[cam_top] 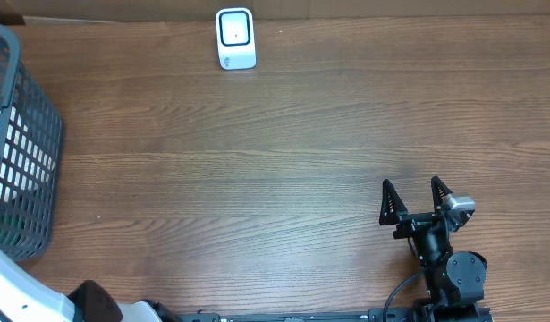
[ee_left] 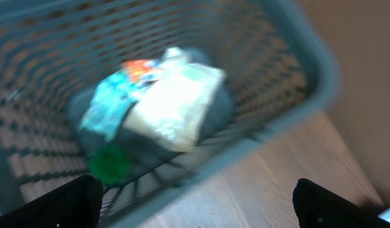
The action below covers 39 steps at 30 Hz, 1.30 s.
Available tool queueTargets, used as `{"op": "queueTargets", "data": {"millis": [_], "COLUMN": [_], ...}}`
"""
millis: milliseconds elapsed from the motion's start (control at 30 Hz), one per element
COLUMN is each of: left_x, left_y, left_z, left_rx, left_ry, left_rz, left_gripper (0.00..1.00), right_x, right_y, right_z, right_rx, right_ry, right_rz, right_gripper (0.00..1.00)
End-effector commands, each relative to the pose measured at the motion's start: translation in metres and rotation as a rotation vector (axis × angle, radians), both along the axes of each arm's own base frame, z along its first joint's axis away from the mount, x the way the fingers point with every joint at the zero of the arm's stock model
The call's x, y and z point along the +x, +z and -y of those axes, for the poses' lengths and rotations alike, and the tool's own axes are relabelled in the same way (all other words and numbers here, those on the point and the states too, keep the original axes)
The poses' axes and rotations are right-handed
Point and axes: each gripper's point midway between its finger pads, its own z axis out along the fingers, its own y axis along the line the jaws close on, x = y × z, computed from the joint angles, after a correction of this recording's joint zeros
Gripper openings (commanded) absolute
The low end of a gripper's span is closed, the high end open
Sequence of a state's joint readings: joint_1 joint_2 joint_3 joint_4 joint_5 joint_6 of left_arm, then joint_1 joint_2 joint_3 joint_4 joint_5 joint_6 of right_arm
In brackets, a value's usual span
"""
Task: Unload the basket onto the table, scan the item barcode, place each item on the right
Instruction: 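Move the left gripper into the grey basket toward the green-lidded jar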
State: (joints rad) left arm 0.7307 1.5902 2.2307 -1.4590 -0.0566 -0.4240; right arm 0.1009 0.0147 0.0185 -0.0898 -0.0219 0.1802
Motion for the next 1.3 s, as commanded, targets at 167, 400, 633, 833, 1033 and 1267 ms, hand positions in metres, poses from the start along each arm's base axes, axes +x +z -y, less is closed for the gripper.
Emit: {"op": "queueTargets", "data": {"millis": [167,400,633,833,1033,1267], "left_x": [-0.034,-0.028,-0.034,-0.054,-0.058,-0.066], "left_y": [-0.099,-0.153,-0.193,-0.233,-0.252,-0.266], "left_z": [-0.051,-0.068,-0.078,-0.077,-0.078,-0.075], "left_rx": [-0.242,-0.283,-0.346,-0.466,-0.493,-0.500], "left_ry": [0.225,0.178,0.213,0.245,0.242,0.251], "left_rz": [-0.171,-0.267,-0.392,-0.536,-0.573,-0.621], "left_gripper": [1.00,1.00,1.00,0.99,1.00,1.00], "right_x": [0.000,0.000,0.000,0.000,0.000,0.000], "right_y": [-0.002,-0.002,-0.002,-0.002,-0.002,-0.002], "right_z": [-0.002,-0.002,-0.002,-0.002,-0.002,-0.002], "right_rx": [0.002,0.002,0.002,0.002,0.002,0.002], "right_ry": [0.009,0.009,0.009,0.009,0.009,0.009], "right_rz": [0.004,0.004,0.004,0.004,0.004,0.004], "right_gripper": [1.00,1.00,1.00,1.00,1.00,1.00]}}
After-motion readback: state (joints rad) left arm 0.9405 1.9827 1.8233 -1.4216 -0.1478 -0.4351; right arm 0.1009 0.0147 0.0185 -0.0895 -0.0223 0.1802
